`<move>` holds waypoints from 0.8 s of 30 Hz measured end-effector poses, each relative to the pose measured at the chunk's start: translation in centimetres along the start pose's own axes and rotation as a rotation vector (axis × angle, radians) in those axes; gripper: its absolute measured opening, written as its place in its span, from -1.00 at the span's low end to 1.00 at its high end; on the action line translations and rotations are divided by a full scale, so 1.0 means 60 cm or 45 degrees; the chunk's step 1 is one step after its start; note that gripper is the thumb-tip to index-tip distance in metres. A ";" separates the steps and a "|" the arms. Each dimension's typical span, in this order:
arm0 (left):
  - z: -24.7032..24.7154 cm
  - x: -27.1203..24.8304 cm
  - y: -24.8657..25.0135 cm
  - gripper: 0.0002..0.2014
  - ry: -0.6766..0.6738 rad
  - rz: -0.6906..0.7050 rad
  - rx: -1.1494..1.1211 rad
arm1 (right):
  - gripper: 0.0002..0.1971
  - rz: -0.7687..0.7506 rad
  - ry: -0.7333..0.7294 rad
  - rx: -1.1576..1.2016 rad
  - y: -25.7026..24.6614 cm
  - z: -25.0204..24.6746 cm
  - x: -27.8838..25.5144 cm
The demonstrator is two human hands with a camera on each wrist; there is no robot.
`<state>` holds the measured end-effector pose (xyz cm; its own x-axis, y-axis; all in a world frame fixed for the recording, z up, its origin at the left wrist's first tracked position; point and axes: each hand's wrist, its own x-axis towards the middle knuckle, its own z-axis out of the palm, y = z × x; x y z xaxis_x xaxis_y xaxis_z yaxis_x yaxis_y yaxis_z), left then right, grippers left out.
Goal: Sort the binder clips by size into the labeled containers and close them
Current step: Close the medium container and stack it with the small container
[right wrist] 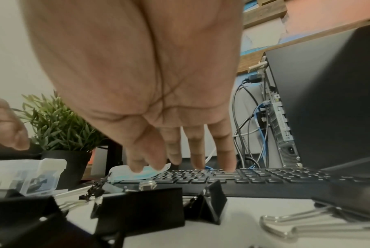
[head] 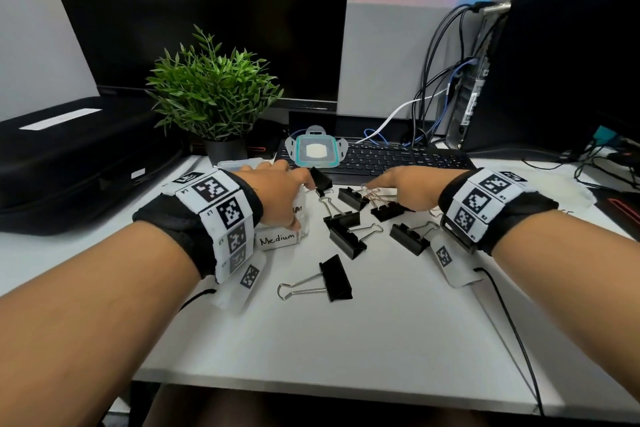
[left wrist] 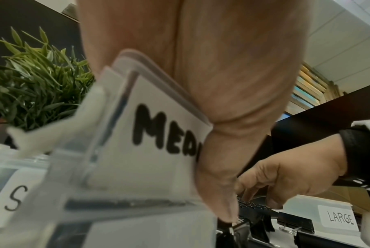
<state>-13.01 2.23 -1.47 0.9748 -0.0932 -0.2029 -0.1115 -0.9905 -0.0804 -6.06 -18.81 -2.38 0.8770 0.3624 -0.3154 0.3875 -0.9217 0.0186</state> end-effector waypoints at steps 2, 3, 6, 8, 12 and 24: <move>0.000 -0.001 0.000 -0.23 0.021 0.007 -0.027 | -0.26 0.021 0.117 0.101 0.005 -0.002 -0.001; 0.000 -0.001 -0.001 -0.19 0.040 0.012 -0.050 | -0.30 0.026 0.169 0.142 0.006 -0.005 -0.004; 0.006 -0.004 -0.006 -0.02 0.128 0.051 -0.157 | -0.42 -0.016 0.241 0.202 -0.004 -0.012 -0.014; 0.007 -0.009 -0.012 0.04 0.217 0.106 -0.286 | -0.49 -0.074 0.256 0.220 -0.018 -0.015 -0.018; 0.002 -0.029 -0.044 -0.15 0.335 0.158 -0.522 | -0.57 -0.242 0.252 0.232 -0.055 -0.017 -0.022; 0.017 -0.062 -0.111 -0.61 0.221 0.103 -0.612 | -0.40 -0.516 0.373 0.361 -0.131 -0.011 -0.014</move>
<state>-16.11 9.29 -1.17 0.9889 -0.1467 -0.0217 -0.1263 -0.9100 0.3949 -9.66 -11.80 -1.66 0.7319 0.6806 0.0321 0.6533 -0.6876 -0.3168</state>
